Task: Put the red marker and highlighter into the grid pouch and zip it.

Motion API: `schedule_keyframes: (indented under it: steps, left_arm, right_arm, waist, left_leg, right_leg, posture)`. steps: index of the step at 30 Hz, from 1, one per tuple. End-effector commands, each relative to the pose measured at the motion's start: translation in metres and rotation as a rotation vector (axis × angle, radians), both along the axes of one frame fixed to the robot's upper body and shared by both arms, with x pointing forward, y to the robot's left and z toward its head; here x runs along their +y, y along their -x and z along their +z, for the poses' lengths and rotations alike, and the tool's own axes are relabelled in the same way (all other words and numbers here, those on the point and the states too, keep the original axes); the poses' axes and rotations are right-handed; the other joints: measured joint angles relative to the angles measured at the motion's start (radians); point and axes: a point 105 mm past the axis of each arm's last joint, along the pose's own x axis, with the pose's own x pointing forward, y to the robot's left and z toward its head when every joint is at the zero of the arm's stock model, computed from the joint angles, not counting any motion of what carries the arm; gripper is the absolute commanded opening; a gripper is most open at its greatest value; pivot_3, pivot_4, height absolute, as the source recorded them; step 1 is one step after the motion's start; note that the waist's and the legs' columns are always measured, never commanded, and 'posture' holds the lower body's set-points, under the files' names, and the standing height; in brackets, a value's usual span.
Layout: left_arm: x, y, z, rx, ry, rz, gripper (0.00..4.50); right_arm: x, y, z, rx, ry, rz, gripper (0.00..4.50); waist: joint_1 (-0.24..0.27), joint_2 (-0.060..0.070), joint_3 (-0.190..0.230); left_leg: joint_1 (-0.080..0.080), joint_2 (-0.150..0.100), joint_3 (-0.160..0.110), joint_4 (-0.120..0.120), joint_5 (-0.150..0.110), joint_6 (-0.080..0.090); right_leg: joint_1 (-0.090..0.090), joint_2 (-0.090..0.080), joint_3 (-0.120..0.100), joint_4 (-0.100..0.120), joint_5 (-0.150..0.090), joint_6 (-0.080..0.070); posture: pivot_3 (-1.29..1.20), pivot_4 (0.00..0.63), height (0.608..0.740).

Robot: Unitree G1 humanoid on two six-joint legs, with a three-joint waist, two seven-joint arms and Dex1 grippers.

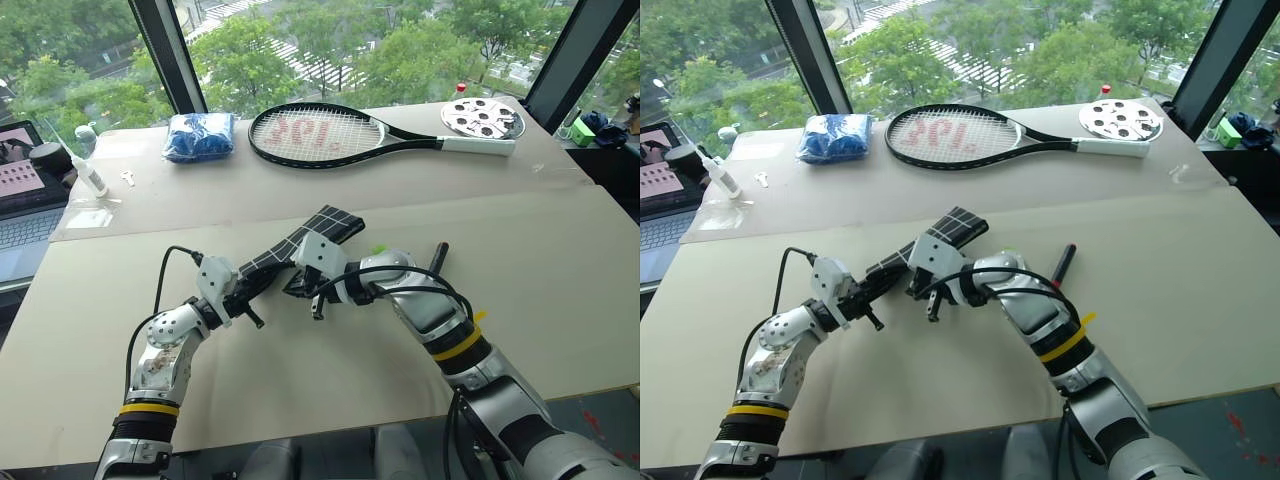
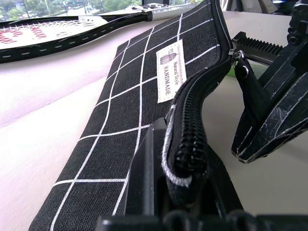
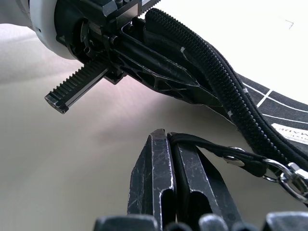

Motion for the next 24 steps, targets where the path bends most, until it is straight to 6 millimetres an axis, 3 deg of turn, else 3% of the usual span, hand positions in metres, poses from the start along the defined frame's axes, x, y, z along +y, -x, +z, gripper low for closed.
schedule_keyframes:
  steps: [1,4,8,12,15,19,24]
  left_arm:
    - [-0.004,0.002,0.011,-0.044,0.019,-0.009,0.0]
    - [-0.005,0.003,0.011,-0.046,0.019,-0.01,0.0]
    - [-0.004,0.007,0.014,-0.042,0.019,-0.026,0.0]
    - [0.0,0.011,0.019,-0.047,0.005,-0.04,0.0]
    - [0.003,0.014,0.022,-0.048,-0.006,-0.041,0.0]
    - [0.008,0.017,0.021,-0.044,-0.022,-0.036,0.0]
    - [0.004,0.021,0.015,-0.03,-0.045,-0.06,0.0]
  right_arm:
    - [-0.001,0.001,0.019,-0.007,-0.057,0.024,0.33]
    - [-0.017,-0.006,0.031,0.01,-0.087,-0.003,1.22]
    - [-0.06,-0.024,0.061,0.047,-0.175,-0.125,2.62]
    - [-0.105,-0.013,0.095,0.155,-0.298,-0.152,3.87]
    - [-0.14,-0.007,0.111,0.154,-0.343,-0.217,3.87]
    - [-0.205,-0.032,0.101,0.036,-0.29,-0.624,3.87]
    - [-0.233,-0.037,0.08,0.039,-0.257,-0.881,3.87]
  waist:
    - [0.0,0.0,0.0]
    - [0.001,0.0,0.0]
    - [0.005,0.0,0.0]
    - [0.006,0.0,0.0]
    - [0.008,0.0,0.0]
    - [0.012,-0.001,0.0]
    - [0.012,-0.001,0.0]
  left_leg:
    - [0.0,0.0,0.0,0.0,0.0,0.0]
    - [0.0,0.0,0.0,0.0,0.0,0.0]
    - [-0.001,0.0,0.0,0.0,0.0,0.0]
    - [-0.001,0.0,0.0,0.0,0.0,0.0]
    - [-0.002,0.0,0.0,0.0,-0.001,0.001]
    - [-0.002,0.0,0.002,0.0,-0.001,0.002]
    - [-0.002,0.0,0.004,0.0,-0.001,0.002]
  right_leg:
    - [0.0,0.0,0.0,0.0,0.0,0.0]
    - [0.0,0.0,0.0,0.0,0.0,0.0]
    - [0.0,0.0,0.0,0.0,0.0,0.0]
    - [0.0,0.0,0.0,-0.001,0.0,0.0]
    - [0.0,0.0,0.0,-0.001,0.0,0.0]
    - [0.0,0.0,0.0,-0.001,0.0,0.0]
    - [0.0,0.0,0.001,-0.001,0.0,0.0]
  posture:
    - [0.0,0.15,0.74]
    - [0.0,0.15,0.74]
    - [0.0,0.15,0.74]
    - [0.0,0.15,0.74]
    - [0.0,0.15,0.74]
    - [0.0,0.15,0.74]
    - [0.0,0.15,0.74]
